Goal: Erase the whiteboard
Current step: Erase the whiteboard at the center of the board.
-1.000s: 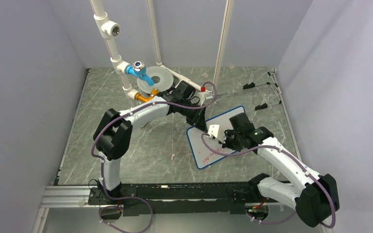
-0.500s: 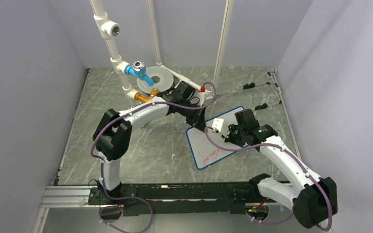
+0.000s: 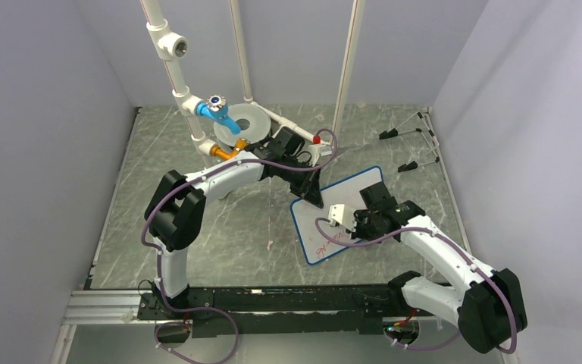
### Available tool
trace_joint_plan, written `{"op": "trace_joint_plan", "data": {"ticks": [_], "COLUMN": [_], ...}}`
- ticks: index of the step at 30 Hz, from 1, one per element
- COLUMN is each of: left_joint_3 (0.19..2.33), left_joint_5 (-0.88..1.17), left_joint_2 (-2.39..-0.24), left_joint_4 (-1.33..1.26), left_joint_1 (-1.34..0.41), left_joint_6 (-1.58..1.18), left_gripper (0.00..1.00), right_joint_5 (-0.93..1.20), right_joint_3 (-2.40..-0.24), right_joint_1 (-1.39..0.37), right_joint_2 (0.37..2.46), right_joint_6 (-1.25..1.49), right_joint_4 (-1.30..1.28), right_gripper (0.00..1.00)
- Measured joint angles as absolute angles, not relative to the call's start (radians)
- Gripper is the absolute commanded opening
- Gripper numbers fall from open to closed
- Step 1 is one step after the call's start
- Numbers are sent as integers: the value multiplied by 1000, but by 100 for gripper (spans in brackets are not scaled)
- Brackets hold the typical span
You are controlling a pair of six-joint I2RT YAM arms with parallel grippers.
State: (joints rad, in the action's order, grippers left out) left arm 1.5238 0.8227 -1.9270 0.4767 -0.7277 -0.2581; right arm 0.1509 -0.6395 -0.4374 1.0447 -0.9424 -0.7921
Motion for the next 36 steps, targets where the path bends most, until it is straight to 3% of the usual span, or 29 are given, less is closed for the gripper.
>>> {"op": "trace_joint_plan", "data": {"ticks": [10,21,36], "left_joint_3": [1522,1509,1509], "left_joint_5": [817,817,805], "left_joint_2": [-1925,-1916,-1914], "left_joint_4": [471,470,452], "left_joint_1": [-727,-725,-722], "left_joint_6": [-257,-255,-250], "left_gripper": [0,0,0], "right_joint_5": [115,157,84], "right_joint_3": [-694,-676,-673], "right_joint_1": [-422,-598,-455], "right_joint_2": [1026,1038,1058], "right_joint_6": [-878,-925,-881], "right_joint_4": [-723,-732,-707], "right_gripper": [0,0,0]}}
